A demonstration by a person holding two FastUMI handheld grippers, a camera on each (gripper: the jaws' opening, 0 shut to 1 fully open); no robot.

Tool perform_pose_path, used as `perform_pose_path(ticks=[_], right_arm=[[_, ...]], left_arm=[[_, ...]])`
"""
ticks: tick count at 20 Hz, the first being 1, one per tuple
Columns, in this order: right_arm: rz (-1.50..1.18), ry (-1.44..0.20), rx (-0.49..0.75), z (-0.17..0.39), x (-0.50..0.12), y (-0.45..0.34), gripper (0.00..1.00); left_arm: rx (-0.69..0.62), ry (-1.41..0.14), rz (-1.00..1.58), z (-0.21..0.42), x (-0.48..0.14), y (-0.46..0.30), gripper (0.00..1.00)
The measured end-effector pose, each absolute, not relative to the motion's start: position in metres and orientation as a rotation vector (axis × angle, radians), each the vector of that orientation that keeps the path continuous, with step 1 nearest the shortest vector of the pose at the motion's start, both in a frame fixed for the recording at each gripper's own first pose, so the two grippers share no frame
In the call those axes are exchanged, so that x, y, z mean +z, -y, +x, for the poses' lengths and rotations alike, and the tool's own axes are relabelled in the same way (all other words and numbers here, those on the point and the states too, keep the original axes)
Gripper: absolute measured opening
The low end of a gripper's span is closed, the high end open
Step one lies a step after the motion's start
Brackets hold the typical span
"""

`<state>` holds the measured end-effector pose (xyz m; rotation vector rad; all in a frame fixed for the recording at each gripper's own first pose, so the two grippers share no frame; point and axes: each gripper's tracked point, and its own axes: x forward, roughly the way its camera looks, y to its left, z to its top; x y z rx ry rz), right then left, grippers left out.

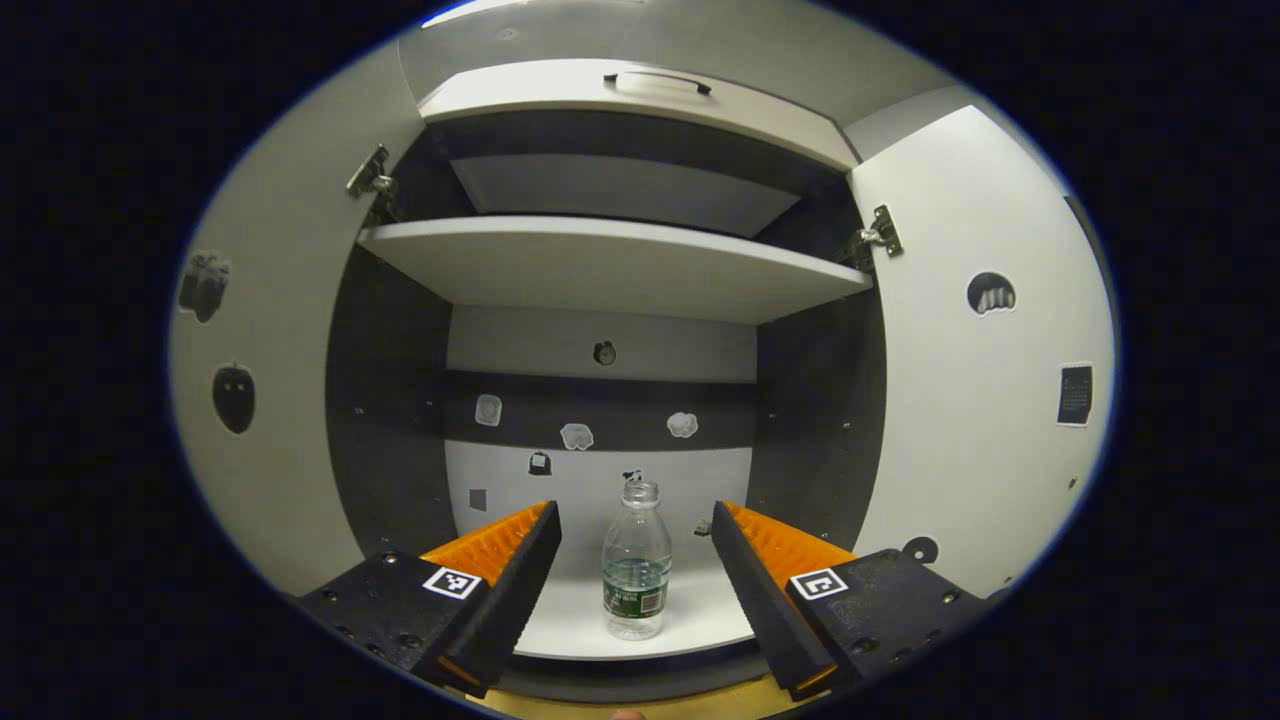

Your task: Grasp the bottle in the cabinet with the left hand and place it on the coaster, then close the right door with the right hand and the left door with the left hand.

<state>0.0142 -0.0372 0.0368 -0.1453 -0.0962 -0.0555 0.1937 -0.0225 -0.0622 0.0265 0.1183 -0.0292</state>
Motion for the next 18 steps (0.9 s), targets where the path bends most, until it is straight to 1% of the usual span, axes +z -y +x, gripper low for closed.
perform_pose_path(ticks=[6,8,10,12,13,17,18], right_arm=[[-0.197,0.107,-0.188,0.003,0.044,0.07,0.98],[-0.196,0.101,-0.21,0.003,0.042,0.075,0.98],[-0.199,0.097,-0.221,0.005,0.039,0.077,0.98],[-0.209,0.097,-0.225,0.006,0.038,0.077,0.98],[-0.212,0.098,-0.223,0.007,0.037,0.076,0.98],[-0.208,0.089,-0.221,0.009,0.033,0.078,0.98],[-0.204,0.09,-0.22,0.009,0.033,0.078,0.98]], left_arm=[[-0.016,-0.195,0.053,0.254,-0.104,0.021,0.97],[-0.005,-0.197,0.047,0.265,-0.108,0.018,0.97],[0.001,-0.216,0.031,0.277,-0.114,0.017,0.95],[0.005,-0.243,0.015,0.283,-0.121,0.013,0.87],[0.008,-0.233,0.01,0.285,-0.12,0.011,0.65],[-0.021,-0.239,0.007,0.283,-0.119,0.013,0.56],[-0.03,-0.238,0.011,0.282,-0.117,0.013,0.55]])
